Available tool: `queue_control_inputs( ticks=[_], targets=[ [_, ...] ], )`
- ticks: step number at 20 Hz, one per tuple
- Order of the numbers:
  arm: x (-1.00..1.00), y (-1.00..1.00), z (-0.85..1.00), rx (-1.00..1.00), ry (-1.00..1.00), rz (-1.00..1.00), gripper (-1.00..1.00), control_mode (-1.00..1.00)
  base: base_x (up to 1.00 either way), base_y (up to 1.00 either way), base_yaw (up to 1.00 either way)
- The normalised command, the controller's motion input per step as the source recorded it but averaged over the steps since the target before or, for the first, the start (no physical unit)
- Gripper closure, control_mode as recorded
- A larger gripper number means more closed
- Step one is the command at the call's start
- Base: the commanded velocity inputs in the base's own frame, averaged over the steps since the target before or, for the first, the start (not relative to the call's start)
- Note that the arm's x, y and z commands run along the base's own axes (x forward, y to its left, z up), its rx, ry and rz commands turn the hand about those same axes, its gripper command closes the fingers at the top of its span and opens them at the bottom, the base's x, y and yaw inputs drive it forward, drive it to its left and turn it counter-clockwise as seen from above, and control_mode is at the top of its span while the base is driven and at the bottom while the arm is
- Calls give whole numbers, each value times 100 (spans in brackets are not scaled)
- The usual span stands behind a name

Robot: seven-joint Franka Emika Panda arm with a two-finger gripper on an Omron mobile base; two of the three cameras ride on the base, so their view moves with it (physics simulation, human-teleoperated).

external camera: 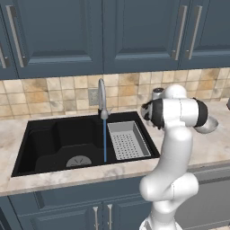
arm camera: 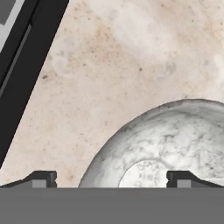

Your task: Rinse each bowl for a few seconds and place them down in the sink or on the counter.

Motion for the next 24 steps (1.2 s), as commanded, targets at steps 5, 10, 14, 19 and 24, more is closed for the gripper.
queue_control_inputs(
  ticks=[5,10,14,19,24],
  targets=[
    [12,-5,-24,4,4,0,100,-100,0,0,0],
    [1,-3,-18,4,2,0,100,-100,0,0,0],
    [-13,-18,-8,4,0,0,100,-100,0,0,0],
    [-27,-32,-4,4,-1,0,100,-100,0,0,0],
    [-36,-24,-2,4,-3,0,100,-100,0,0,0]
  ],
)
